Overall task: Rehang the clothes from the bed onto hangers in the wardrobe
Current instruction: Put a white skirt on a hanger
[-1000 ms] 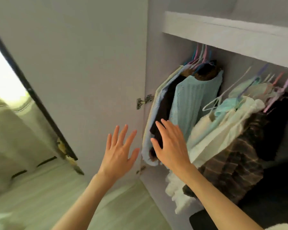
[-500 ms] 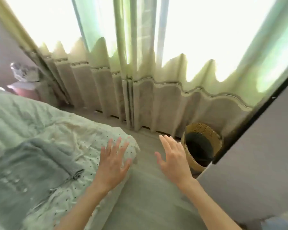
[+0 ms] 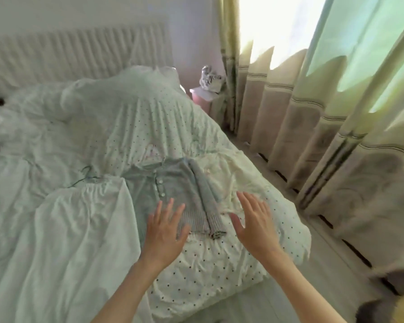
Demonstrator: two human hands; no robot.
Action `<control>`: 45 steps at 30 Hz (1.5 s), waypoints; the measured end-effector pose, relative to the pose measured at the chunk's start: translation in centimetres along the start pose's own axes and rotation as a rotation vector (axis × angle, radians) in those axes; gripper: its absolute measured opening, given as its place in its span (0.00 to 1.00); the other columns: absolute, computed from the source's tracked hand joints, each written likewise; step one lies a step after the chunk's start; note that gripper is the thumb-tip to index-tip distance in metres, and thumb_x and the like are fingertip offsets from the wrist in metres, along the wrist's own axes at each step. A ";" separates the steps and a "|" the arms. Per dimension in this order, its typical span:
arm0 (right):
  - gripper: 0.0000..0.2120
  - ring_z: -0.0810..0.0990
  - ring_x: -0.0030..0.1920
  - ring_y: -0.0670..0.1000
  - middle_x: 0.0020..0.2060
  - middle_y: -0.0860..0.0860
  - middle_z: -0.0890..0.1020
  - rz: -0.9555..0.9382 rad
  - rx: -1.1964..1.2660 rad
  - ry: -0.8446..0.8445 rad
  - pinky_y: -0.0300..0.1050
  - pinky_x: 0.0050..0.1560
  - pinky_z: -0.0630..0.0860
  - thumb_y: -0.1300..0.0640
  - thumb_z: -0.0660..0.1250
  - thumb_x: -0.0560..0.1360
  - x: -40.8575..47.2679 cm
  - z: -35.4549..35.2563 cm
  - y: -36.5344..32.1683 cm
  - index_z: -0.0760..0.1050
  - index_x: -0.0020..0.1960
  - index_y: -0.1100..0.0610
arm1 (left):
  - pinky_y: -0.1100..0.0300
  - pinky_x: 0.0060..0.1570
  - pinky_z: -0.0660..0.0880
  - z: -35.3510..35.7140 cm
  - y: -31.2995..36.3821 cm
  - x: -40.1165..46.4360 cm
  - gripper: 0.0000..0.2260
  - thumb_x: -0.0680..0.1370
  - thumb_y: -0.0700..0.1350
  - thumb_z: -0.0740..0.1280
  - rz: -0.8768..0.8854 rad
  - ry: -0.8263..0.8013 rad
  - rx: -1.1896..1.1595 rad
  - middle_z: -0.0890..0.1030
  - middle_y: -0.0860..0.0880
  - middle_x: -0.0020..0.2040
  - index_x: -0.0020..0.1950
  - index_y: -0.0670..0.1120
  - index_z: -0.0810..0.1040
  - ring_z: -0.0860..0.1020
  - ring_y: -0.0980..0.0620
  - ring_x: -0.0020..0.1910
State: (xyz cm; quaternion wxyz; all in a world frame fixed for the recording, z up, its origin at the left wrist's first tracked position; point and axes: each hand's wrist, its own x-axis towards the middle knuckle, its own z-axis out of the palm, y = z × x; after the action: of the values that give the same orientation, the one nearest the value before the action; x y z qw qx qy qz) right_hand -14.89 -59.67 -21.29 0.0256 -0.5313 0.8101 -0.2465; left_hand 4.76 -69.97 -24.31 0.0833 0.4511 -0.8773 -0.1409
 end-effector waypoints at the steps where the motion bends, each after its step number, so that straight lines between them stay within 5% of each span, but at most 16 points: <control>1: 0.26 0.67 0.69 0.57 0.67 0.56 0.71 -0.024 0.011 -0.030 0.57 0.70 0.62 0.52 0.66 0.76 0.9 0.6 -0.5 0.65 0.71 0.58 | 0.50 0.72 0.40 -0.1 -0.7 0.1 0.43 0.66 0.72 0.30 -0.045 -0.001 0.005 0.46 0.48 0.77 0.76 0.54 0.51 0.39 0.47 0.75; 7: 0.27 0.59 0.73 0.53 0.72 0.52 0.63 -0.194 0.026 -0.188 0.50 0.73 0.54 0.48 0.59 0.79 6.8 2.9 -1.7 0.57 0.74 0.55 | 0.52 0.71 0.36 -0.3 -3.1 1.7 0.38 0.67 0.66 0.33 -0.252 0.022 -0.024 0.43 0.51 0.77 0.76 0.56 0.48 0.35 0.51 0.74; 11: 0.27 0.60 0.72 0.53 0.71 0.53 0.65 -0.247 0.039 -0.249 0.49 0.72 0.55 0.49 0.59 0.79 11.1 4.7 -2.9 0.58 0.74 0.56 | 0.55 0.69 0.33 -0.8 -4.7 1.5 0.44 0.64 0.73 0.30 -0.341 0.062 -0.069 0.42 0.53 0.76 0.76 0.56 0.49 0.32 0.58 0.70; 22: 0.27 0.63 0.71 0.53 0.71 0.53 0.66 -0.456 0.038 -0.498 0.51 0.72 0.58 0.48 0.59 0.79 16.0 16.0 -14.2 0.58 0.74 0.56 | 0.49 0.72 0.42 -0.6 -17.1 -0.6 0.38 0.69 0.64 0.36 -0.658 0.077 -0.092 0.51 0.48 0.77 0.75 0.51 0.57 0.43 0.46 0.76; 27: 0.26 0.62 0.71 0.54 0.71 0.54 0.66 -0.411 0.005 -0.606 0.50 0.72 0.58 0.49 0.58 0.79 17.6 23.7 -19.6 0.58 0.74 0.57 | 0.49 0.72 0.42 0.7 -25.7 -1.0 0.41 0.65 0.64 0.32 -0.750 -0.093 -0.123 0.46 0.50 0.77 0.76 0.53 0.52 0.41 0.47 0.75; 33: 0.26 0.64 0.70 0.56 0.70 0.56 0.67 -0.299 -0.047 -0.706 0.49 0.69 0.58 0.50 0.58 0.79 22.2 33.7 -26.4 0.58 0.74 0.58 | 0.49 0.72 0.42 1.9 -38.5 0.4 0.23 0.81 0.54 0.49 -0.759 -0.288 -0.105 0.45 0.49 0.77 0.76 0.52 0.50 0.41 0.47 0.75; 45: 0.25 0.64 0.69 0.58 0.69 0.58 0.67 -0.249 -0.262 -0.818 0.51 0.67 0.60 0.49 0.54 0.80 31.8 54.0 -29.8 0.57 0.73 0.60 | 0.44 0.72 0.45 12.4 -55.4 7.5 0.24 0.81 0.51 0.53 -0.721 -0.401 -0.140 0.46 0.47 0.77 0.76 0.53 0.50 0.43 0.45 0.76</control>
State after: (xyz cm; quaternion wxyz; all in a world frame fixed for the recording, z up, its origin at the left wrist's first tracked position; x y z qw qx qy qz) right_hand 13.00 -116.88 -48.93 0.2463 -0.6773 0.6877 0.0874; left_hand 39.51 -104.61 -53.76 -0.1134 0.6862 -0.6504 -0.3053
